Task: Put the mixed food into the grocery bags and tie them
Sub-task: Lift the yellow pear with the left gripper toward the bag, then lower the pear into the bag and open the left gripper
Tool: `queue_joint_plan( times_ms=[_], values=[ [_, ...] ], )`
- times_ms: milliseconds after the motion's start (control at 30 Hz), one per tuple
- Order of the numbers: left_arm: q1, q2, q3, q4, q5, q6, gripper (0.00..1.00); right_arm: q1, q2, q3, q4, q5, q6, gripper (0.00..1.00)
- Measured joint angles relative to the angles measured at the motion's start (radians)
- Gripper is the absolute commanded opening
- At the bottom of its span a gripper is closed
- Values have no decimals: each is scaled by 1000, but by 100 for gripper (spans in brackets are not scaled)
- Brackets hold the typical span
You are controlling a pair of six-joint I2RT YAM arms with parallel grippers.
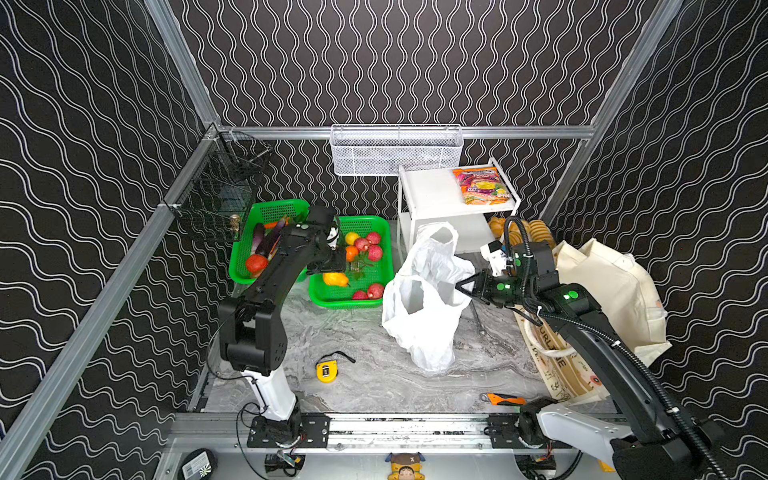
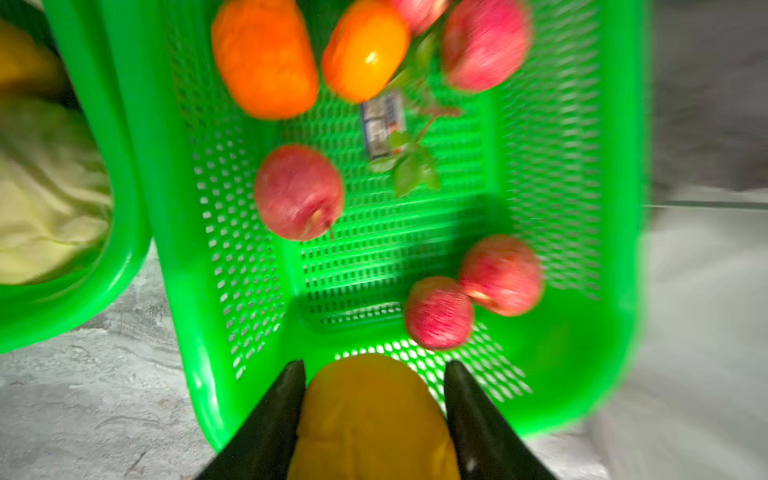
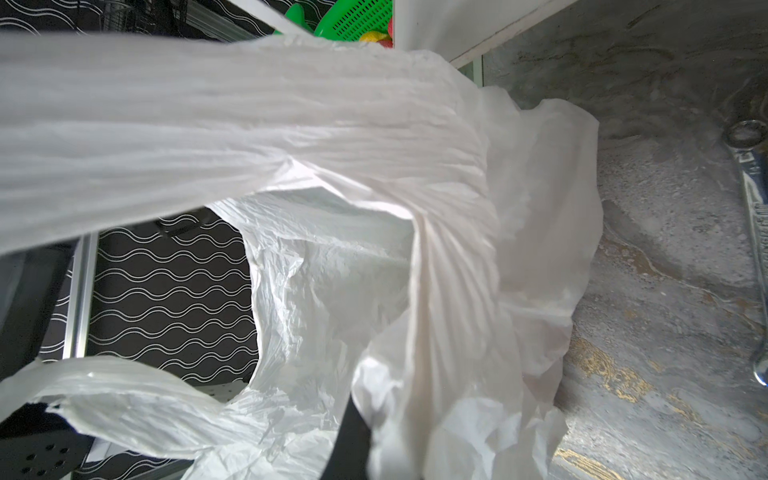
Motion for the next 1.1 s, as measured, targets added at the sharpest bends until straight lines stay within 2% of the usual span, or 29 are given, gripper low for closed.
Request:
queue_joint_plan(
  times_ms=[167, 400, 600, 800, 967, 1100],
  values=[
    [-81, -146, -22, 66, 130, -72, 47, 0, 8, 0, 9, 0, 3, 0],
    [-253, -267, -52, 226, 214, -201, 45, 0, 8, 0, 10, 0, 4, 0],
    [-342, -320, -68, 273, 211, -230, 43, 0, 6, -5, 17, 0, 8, 0],
    [-442, -390, -170, 347, 179, -252, 40, 0, 6, -6, 32, 0, 12, 0],
    [-526, -342, -166, 404, 135, -252, 45, 0, 5, -11, 39, 0, 18, 0],
    [-575, -286, -140, 443, 117, -219, 59, 0, 3, -12, 39, 0, 26, 0]
  ],
)
